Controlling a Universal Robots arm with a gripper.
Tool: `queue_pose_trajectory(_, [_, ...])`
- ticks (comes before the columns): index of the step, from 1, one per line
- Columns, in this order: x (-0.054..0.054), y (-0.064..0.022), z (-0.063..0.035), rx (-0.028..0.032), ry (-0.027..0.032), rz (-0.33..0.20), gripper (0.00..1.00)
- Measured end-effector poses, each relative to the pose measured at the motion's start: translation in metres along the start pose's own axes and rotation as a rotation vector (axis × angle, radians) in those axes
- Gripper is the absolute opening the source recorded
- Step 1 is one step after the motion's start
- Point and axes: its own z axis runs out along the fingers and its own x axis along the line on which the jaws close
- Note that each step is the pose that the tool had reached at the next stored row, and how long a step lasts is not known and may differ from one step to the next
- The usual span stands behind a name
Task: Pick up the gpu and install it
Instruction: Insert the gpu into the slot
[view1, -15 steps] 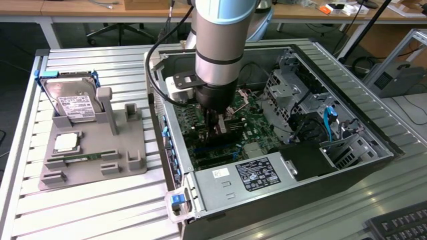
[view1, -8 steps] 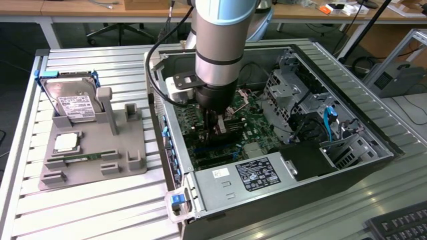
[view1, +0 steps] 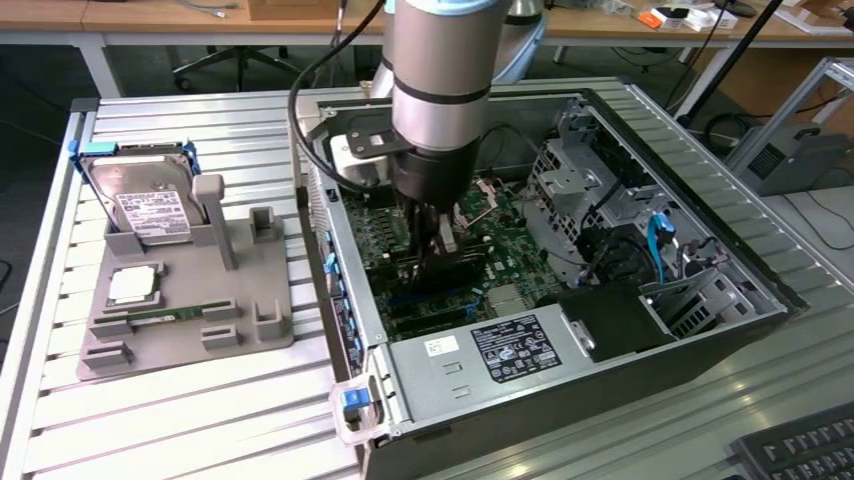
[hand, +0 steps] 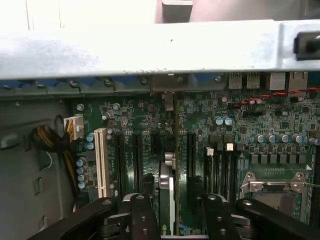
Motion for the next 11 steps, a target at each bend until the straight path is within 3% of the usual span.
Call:
queue_pose_trajectory(3, [0.0, -0.0007, -0.0111, 0.0005, 0.0066, 0.0, 0.4])
queue_pose_trajectory(6, [-0.001, -0.0026, -0.0134, 0.0002, 0.0078, -0.002, 0.39])
queue_pose_trajectory(11, [-0.001, -0.0276, -0.0119, -0.0143, 0.0069, -0.016, 0.11])
